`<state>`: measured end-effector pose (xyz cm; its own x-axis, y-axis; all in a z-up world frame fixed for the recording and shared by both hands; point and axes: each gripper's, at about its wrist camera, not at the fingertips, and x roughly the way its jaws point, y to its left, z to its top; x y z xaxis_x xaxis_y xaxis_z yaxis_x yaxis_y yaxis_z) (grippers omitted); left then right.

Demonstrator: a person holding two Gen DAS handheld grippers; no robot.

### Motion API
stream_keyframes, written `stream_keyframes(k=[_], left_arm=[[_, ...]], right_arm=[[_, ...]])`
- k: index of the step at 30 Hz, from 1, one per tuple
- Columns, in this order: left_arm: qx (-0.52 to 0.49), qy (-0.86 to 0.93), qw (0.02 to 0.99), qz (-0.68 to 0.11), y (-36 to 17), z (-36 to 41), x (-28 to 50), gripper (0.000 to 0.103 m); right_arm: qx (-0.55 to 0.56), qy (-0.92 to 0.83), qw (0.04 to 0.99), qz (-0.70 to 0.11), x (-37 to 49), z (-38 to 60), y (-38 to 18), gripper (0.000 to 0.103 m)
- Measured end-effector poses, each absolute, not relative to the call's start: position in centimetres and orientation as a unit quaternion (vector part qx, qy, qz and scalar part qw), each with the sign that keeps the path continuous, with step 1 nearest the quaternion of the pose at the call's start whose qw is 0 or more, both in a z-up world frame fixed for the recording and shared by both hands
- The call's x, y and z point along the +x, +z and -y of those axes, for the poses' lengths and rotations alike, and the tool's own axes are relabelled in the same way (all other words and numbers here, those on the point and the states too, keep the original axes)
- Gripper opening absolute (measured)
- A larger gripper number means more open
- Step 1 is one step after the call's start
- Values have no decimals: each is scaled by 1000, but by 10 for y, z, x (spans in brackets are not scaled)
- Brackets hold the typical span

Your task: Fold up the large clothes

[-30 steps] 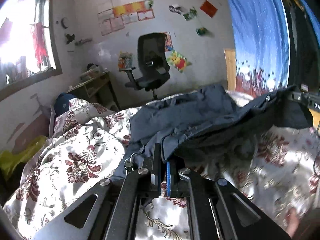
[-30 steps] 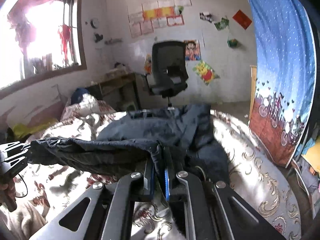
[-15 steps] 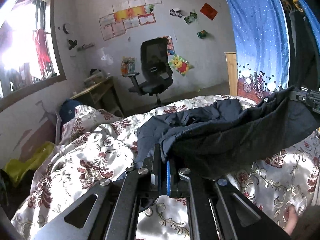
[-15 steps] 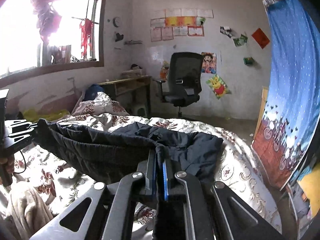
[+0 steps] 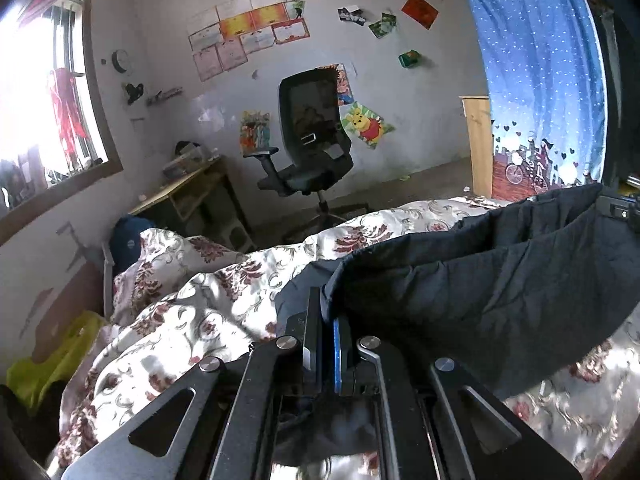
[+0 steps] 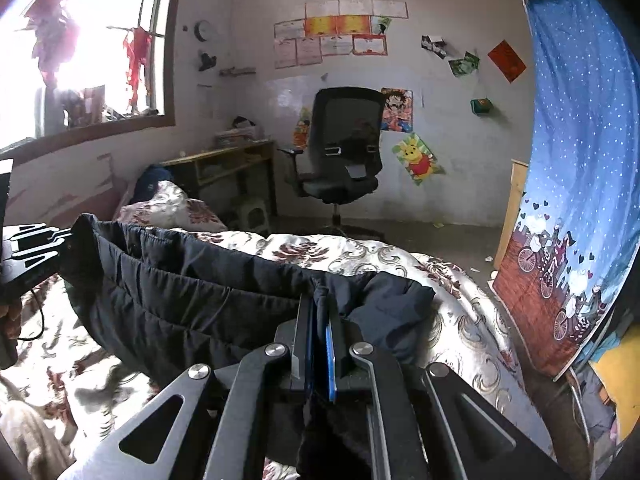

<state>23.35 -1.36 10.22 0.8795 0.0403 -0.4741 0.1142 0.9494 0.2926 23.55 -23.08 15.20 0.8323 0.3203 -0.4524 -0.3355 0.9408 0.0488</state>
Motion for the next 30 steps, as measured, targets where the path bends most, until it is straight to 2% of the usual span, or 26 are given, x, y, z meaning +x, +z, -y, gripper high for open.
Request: stream_keyframes(k=[8,20,30], left_arm=[[144,-17,954,-264,84,1,298,4],[127,-15,935,-331,39,-14,398,4],[141,-8,914,-381,-5,-11,457,4]], right_arm=[[-37,162,953,-253,307,222,130,5],[-33,162,936,-310,411,205,76,5],[-12,156,922,-353,466,204,35,5]])
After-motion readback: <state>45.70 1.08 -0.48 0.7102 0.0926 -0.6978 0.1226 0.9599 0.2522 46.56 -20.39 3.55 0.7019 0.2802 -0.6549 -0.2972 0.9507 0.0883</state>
